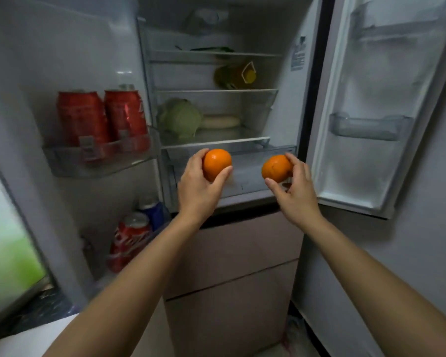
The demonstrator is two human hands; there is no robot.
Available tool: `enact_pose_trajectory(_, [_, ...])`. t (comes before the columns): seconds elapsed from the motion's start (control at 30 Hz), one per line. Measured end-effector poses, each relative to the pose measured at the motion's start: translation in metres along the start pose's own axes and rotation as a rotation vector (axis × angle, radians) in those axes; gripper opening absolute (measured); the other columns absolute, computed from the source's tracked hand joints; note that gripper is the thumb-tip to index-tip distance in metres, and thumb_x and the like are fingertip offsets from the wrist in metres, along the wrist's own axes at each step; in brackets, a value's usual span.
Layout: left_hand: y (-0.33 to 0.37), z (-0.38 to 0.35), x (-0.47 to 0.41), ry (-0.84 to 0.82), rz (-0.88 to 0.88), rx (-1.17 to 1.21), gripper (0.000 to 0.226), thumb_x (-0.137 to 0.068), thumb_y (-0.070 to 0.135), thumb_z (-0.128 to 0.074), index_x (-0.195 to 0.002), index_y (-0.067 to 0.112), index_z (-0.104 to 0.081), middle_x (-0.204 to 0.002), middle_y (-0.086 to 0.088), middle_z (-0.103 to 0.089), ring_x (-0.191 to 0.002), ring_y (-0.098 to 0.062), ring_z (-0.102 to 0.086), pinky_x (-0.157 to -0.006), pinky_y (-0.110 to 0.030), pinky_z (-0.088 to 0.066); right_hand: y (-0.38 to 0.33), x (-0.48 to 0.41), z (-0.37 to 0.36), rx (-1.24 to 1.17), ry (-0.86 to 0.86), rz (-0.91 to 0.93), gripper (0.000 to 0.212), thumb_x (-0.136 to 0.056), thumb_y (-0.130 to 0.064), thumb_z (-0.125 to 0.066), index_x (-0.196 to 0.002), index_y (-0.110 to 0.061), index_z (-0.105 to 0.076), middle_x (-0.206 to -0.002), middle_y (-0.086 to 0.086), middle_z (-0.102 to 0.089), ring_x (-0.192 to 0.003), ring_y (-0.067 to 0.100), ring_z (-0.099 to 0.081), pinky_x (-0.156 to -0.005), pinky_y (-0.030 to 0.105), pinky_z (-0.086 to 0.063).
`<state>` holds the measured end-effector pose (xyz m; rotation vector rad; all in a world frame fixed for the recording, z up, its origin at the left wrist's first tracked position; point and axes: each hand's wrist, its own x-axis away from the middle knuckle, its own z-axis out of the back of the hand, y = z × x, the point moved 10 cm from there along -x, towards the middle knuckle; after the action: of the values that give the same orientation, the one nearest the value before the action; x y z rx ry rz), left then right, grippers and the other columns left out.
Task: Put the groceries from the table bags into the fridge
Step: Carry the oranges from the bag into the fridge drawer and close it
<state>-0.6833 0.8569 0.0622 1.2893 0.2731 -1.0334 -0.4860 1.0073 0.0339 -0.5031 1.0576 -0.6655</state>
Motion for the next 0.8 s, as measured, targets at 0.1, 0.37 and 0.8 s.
enact_pose_trajectory(0.1, [-0.016,-0.026,-0.056,-0.002,0.045,0.038,0.068,-0.08,0.045,-0.078,-0.138,0.025,-0.047,-0.133,0.001,-0.057,-0.11,-0.014,-0.057,-0.093,-0.035,-0.05,0.015,-0.058,-0.016,-0.006,0.001,0.024,0.075,-0.09,-0.03,-0.074,-0.152,-0.022,-0.033,-0.144,0.002,-0.034,-0.121,0.011,-0.045,-0.103,0.046,-0.05])
enact_pose_trajectory(0.37, [-0.07,-0.078,-0.161,-0.064,0.207,0.009,0.062,-0.074,0.028,-0.081,-0.128,0.022,-0.05,-0.127,-0.004,-0.048,-0.107,-0.019,-0.052,-0.084,-0.029,-0.041,0.049,-0.174,-0.066,-0.087,-0.064,-0.011,0.074,-0.09,-0.035,-0.073,-0.15,-0.023,-0.031,-0.148,0.003,-0.036,-0.122,0.016,-0.047,-0.094,0.026,-0.046])
enact_pose_trajectory(0.8, [-0.202,-0.167,-0.218,-0.602,0.652,-0.317,0.045,-0.078,0.02,-0.077,-0.117,0.024,-0.055,-0.115,-0.012,-0.055,-0.096,-0.028,-0.059,-0.061,-0.033,-0.056,0.112,-0.292,-0.218,0.313,-0.923,0.029,0.075,-0.081,-0.051,-0.077,-0.143,-0.017,-0.052,-0.137,0.005,-0.057,-0.12,0.024,-0.056,-0.097,0.035,-0.048])
